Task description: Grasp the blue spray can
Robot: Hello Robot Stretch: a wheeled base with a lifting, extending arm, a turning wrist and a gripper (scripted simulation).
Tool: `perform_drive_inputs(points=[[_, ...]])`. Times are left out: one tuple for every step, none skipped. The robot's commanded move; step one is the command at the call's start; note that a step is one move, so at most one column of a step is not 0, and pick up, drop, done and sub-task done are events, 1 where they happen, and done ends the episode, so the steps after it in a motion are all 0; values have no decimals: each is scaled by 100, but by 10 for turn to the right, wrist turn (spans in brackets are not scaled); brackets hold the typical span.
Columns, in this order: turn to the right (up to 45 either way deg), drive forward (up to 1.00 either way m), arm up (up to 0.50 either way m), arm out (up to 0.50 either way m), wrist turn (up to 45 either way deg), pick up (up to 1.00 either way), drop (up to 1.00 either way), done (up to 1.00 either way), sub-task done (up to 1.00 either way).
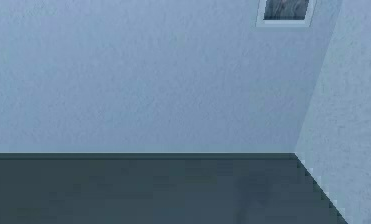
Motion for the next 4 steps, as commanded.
perform_drive_inputs(points=[[0,0,50,0,0,0,0,0,0],[0,0,12,0,0,0,0,0,0],[0,0,0,42,0,0,0,0,0],[0,0,0,0,450,0,0,0,0]])
